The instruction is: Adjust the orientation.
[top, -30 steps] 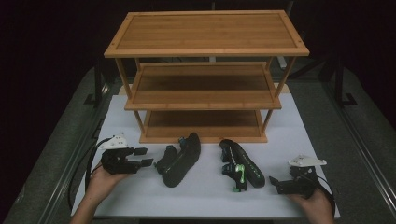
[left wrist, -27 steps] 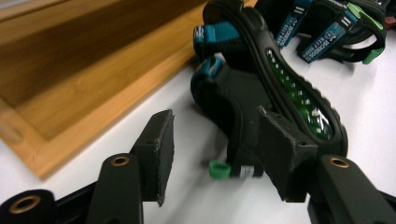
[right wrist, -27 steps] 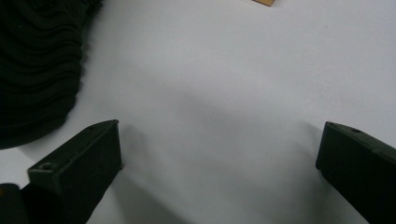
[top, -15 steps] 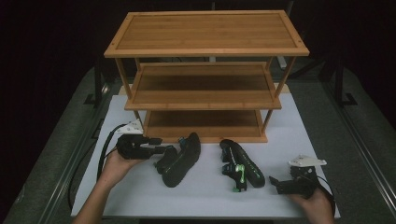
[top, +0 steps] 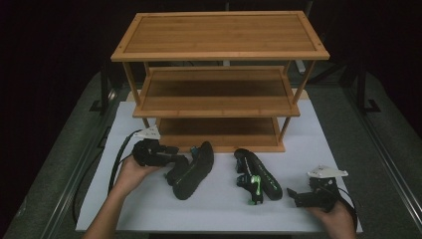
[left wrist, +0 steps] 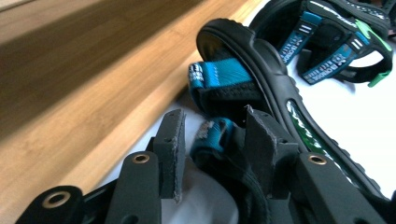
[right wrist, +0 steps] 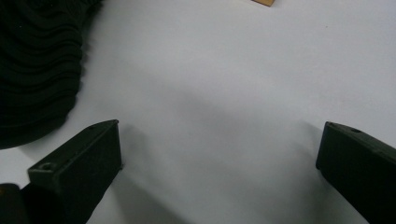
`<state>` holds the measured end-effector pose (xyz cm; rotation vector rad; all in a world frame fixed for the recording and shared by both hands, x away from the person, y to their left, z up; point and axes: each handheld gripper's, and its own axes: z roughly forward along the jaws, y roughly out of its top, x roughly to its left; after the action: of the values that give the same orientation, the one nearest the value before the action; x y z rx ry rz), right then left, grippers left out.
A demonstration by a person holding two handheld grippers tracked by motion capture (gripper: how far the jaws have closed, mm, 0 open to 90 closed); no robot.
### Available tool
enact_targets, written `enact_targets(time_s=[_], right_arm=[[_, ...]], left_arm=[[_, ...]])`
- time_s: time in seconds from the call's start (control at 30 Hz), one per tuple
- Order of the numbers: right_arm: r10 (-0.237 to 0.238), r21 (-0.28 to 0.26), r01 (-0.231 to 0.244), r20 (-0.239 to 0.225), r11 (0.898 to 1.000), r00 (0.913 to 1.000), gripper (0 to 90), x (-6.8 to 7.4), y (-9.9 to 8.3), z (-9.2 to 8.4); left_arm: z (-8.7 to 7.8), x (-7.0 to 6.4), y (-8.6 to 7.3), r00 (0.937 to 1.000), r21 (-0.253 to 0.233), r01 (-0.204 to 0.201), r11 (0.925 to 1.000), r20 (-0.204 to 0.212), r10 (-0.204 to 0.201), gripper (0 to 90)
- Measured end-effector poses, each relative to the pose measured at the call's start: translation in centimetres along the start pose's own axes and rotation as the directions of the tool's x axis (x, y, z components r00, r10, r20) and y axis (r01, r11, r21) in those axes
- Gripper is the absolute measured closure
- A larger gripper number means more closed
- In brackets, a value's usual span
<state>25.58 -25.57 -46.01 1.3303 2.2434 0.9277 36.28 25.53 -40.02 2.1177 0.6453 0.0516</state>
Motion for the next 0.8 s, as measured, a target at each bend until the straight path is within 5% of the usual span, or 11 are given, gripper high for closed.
enact_targets(time_s=[0.47,0.6,0.8], right_arm=[[0.001,0.001,-0.001,0.001,1.000,1.0000,0.0,0.0,0.0,0.0],[0.000,0.001,0.000,0.001,1.000,1.0000,0.0,0.0,0.0,0.0],[0.000,0.001,0.000,0.000,1.000,1.0000,0.0,0.0,0.0,0.0]], left_arm=[[-0.6,-0.9,-1.6,0.9979,0.016,0.062,0.9979,0.017,-0.063,50.2],[-0.3,-1.0,-1.7,0.9926,0.027,0.106,0.9940,0.056,-0.108,52.1],[-0.1,-1.4,-1.7,0.9904,0.040,0.121,0.9919,0.063,-0.123,51.3]])
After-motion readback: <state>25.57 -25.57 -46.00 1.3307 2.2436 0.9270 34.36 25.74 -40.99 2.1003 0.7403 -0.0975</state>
